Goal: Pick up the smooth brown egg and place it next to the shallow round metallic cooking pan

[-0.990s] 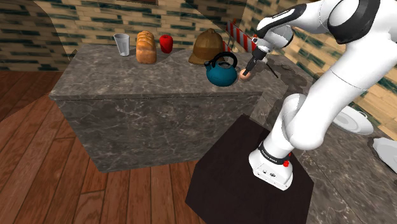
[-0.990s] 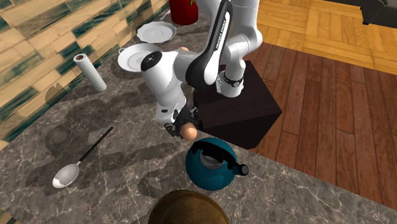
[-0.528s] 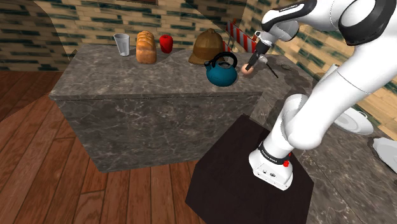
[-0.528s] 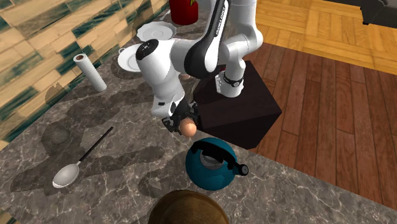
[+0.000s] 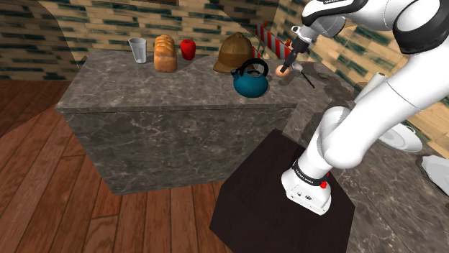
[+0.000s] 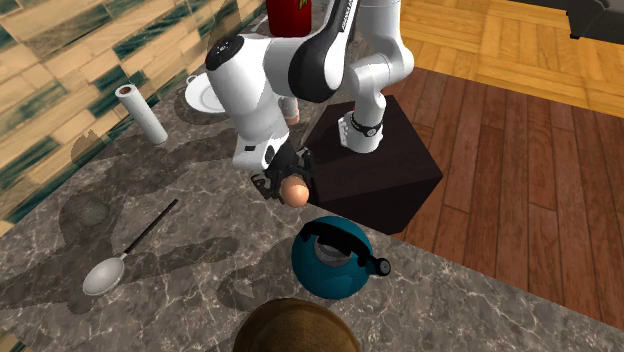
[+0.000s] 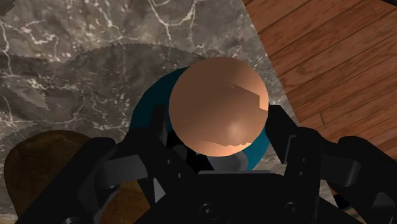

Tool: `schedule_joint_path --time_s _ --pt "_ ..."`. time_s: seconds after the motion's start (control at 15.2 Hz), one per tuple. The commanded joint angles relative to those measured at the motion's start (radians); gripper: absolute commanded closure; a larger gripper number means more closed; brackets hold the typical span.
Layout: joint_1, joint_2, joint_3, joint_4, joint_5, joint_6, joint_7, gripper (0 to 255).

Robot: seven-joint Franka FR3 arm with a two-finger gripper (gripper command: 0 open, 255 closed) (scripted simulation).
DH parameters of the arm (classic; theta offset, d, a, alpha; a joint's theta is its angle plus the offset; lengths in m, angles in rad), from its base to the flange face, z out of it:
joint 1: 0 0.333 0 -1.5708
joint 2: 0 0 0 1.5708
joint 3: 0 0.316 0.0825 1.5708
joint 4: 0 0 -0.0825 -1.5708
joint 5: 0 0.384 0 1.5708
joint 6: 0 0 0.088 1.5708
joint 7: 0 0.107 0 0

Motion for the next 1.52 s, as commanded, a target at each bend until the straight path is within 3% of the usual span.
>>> schedule_joint_path --time_s 0.0,0.13,0.4,0.73,1.45 --pt "-0.006 -0.011 0.016 0.02 -0.009 -0.026 0.016 255" --pt "-0.01 -0.017 0.023 0.032 -0.013 -0.041 0.023 255" --pt "-0.139 -0.17 0.102 -0.062 -0.135 -0.067 0.048 255" --pt "-0.288 -0.322 0.159 -0.15 -0.239 -0.126 0.034 255" --pt "-0.562 -0.57 0.18 -0.236 -0.403 -0.309 -0.094 255"
